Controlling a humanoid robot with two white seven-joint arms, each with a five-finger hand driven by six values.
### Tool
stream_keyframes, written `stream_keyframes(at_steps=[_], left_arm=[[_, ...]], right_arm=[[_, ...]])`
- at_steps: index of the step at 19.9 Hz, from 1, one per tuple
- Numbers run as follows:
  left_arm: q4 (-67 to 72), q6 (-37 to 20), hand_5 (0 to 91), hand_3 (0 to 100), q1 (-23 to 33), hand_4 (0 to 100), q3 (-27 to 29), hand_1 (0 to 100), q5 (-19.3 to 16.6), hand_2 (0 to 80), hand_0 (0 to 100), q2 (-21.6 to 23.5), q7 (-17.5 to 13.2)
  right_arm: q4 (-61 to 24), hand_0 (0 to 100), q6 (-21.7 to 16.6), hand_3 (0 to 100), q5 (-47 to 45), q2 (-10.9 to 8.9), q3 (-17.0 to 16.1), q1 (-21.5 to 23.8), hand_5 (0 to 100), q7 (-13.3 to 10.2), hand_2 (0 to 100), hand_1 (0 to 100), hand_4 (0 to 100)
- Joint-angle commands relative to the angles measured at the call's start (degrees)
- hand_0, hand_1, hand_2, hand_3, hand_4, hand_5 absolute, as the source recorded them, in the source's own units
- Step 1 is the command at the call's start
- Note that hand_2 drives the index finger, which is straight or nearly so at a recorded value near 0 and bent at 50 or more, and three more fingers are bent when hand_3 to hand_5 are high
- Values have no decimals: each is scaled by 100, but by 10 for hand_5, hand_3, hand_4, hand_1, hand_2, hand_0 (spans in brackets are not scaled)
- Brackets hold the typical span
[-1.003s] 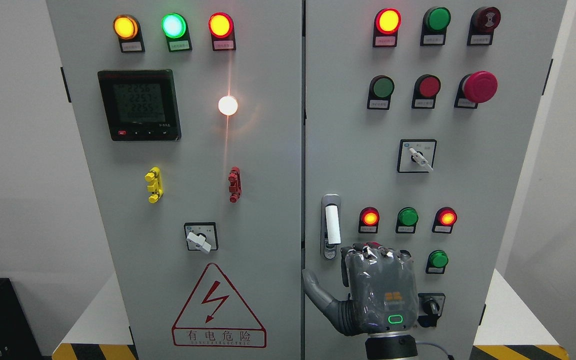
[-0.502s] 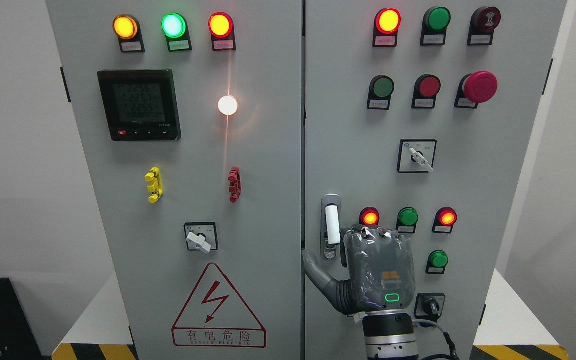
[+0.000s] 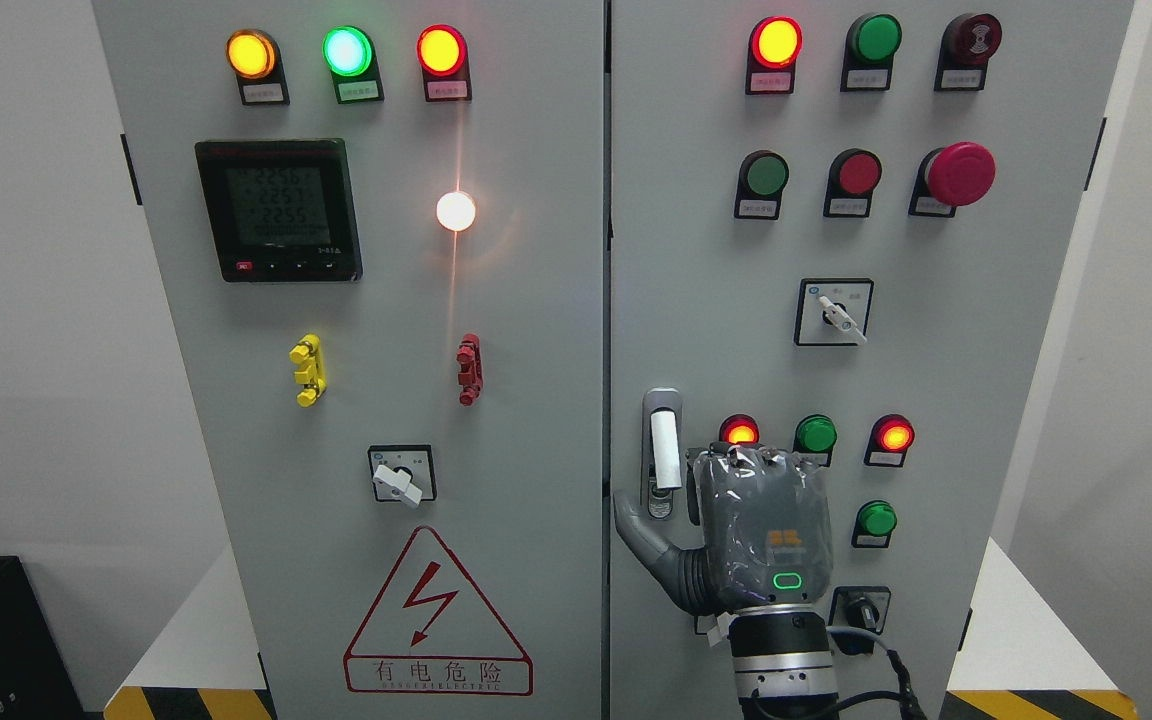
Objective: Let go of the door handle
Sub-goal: 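Close the right hand fingers around the lever handle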
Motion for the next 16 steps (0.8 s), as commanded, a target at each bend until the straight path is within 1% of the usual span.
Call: stream_keyframes(at_steps=[1,6,16], left_arm=[[0,31,0,0,0,0,0,556,0,0,120,0,-3],[0,31,0,0,0,0,0,556,0,0,120,0,-3],[0,31,0,0,0,0,0,556,0,0,120,0,-3]], right_arm=[[123,212,4,1000,-16,14,-90,-38,1000,8,952,301,971],[123,242,4,1000,-25,14,-169,-38,1000,-1,954,300,970],[114,263,21,1000,-34,41,-169,-73,1000,-10,956,307,971]])
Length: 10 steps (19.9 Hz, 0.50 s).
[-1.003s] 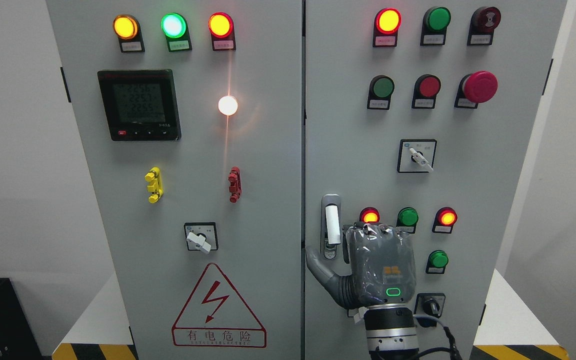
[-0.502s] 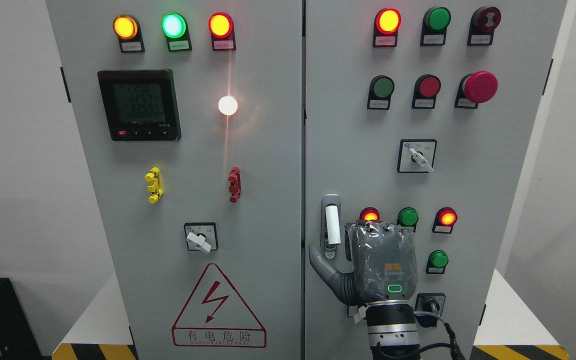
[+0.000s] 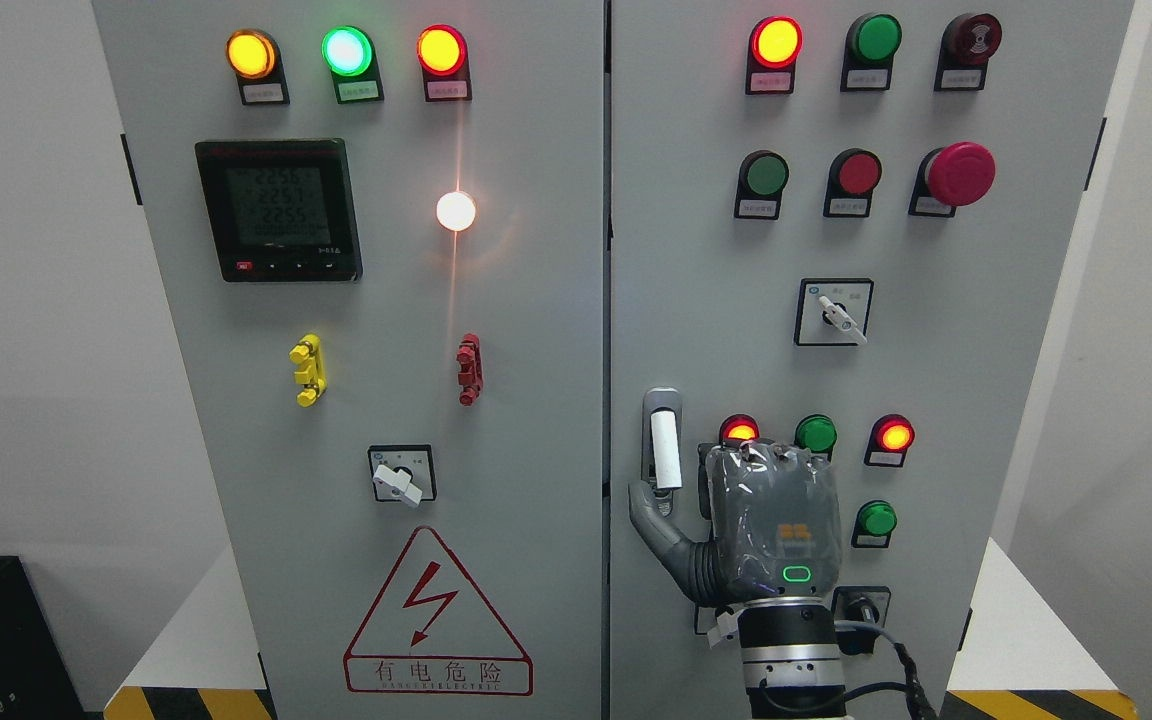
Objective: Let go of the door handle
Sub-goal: 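Close the right hand fingers around the lever handle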
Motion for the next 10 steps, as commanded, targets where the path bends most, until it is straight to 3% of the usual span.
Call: stream_keyframes(at_steps=[1,10], left_arm=[[0,-1,0,0,0,0,0,556,0,0,120,0,-3],[0,-1,0,0,0,0,0,556,0,0,120,0,-3]], right_arm=[[24,267,3,1000,-2,24,-46,-27,1000,-12,956,308,971],[32,301,3,1000,-2,33,-37,-27,1000,-12,956,317,973]])
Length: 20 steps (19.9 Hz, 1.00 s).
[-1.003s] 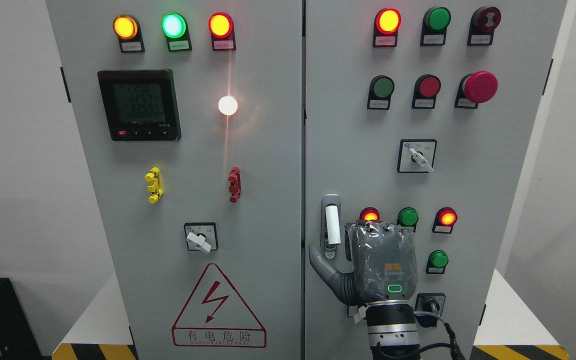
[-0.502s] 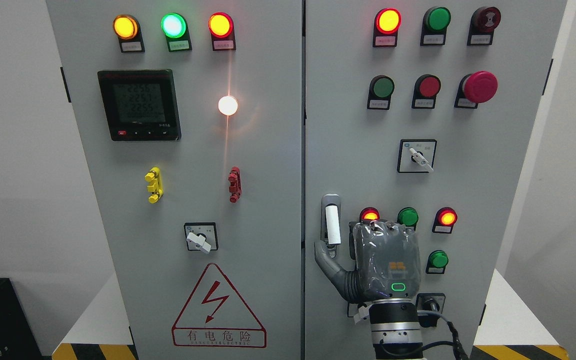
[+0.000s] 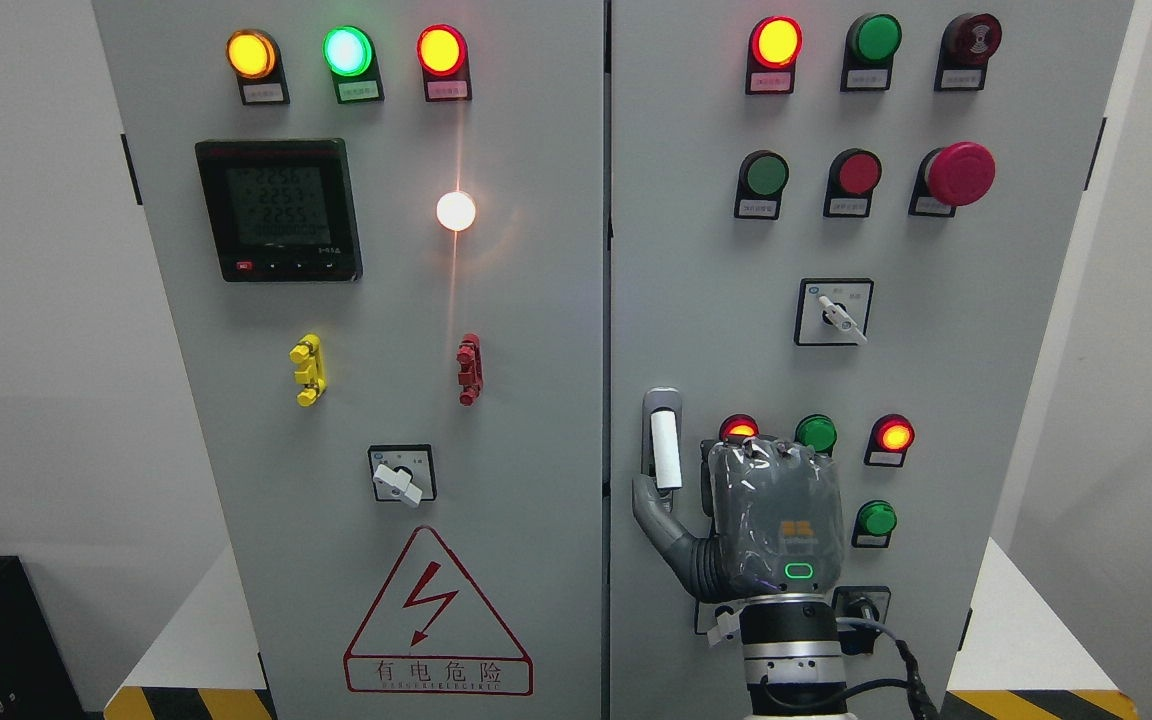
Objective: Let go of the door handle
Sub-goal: 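Close the right hand fingers around the lever handle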
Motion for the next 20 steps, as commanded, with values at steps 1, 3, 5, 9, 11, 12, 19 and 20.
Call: stream_keyframes(at_steps=[1,3,5,9,11,12,19,20], left_arm=[[0,-3,0,0,0,0,0,556,0,0,120,0,-4],[0,-3,0,0,0,0,0,556,0,0,120,0,-4],[0,-3,0,0,0,0,0,556,0,0,120,0,-4],[0,-3,0,0,0,0,0,556,0,0,120,0,-4],[0,-2,0,0,0,0,0,556,0,0,120,0,-4],[0,-3,0,0,0,0,0,556,0,0,120,0,-4],[0,-3,0,0,0,0,0,556,0,0,120,0,-4],[0,-3,0,0,0,0,0,556,0,0,120,0,-4]], right_arm=[[14,301,8,1000,0,13,-19,-4,1000,-5,956,324,973],[14,308,8,1000,-9,22,-19,-4,1000,-5,957,340,973],[14,320,8,1000,-9,22,-19,-4,1000,-14,956,346,974],[14,349,17,1000,-9,22,-19,5,1000,-14,955,353,974],[5,363,17,1000,-9,22,-37,5,1000,-23,956,354,974],[5,371,17,1000,-18,22,-37,14,1000,-23,956,352,975],[5,391,17,1000,-18,22,-63,22,1000,-31,953,344,977],[5,392,17,1000,-18,22,-63,22,1000,-31,953,344,977]])
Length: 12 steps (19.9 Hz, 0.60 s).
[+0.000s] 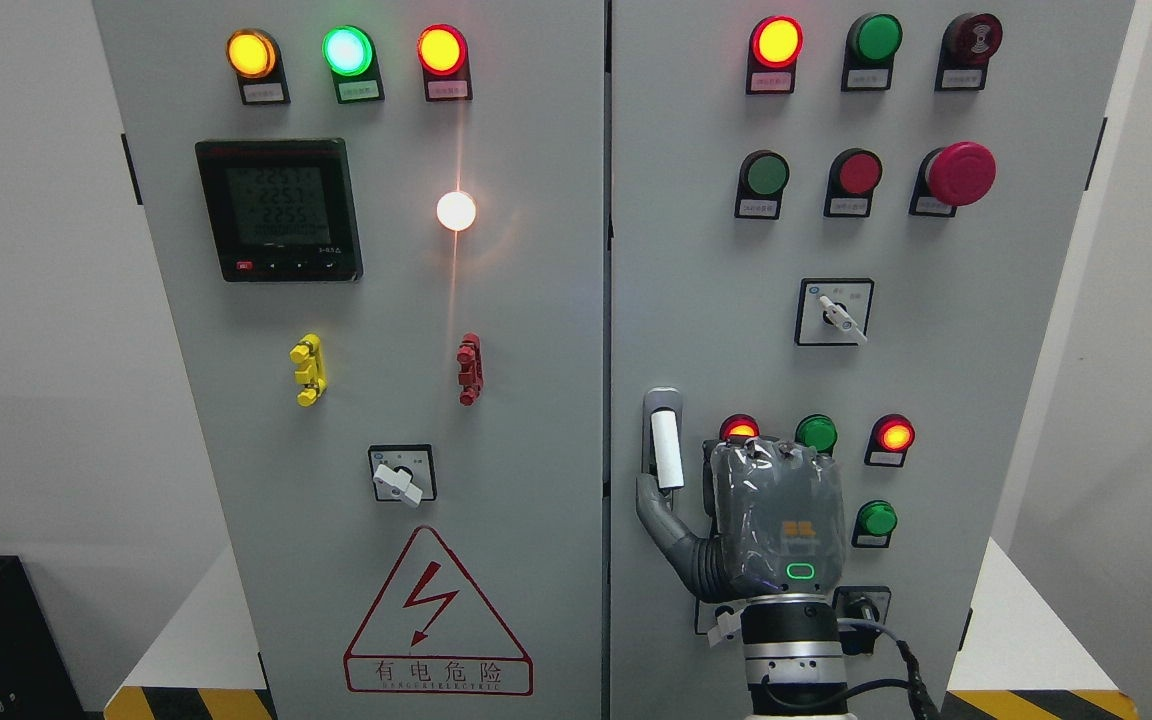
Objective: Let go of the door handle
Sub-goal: 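Close the right hand fingers around the lever handle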
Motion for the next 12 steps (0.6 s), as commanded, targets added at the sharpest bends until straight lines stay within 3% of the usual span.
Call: stream_keyframes(at_steps=[1,12], left_arm=[[0,-3,0,0,0,0,0,556,-1,0,120,0,-3],[0,-3,0,0,0,0,0,556,-1,0,120,0,-3]], right_arm=[[-2,394,4,1000,-2,4,-33,8,1000,-4,953,343,977],[-37,393,4,1000,-11,4,-112,25,1000,-13,955,353,981]])
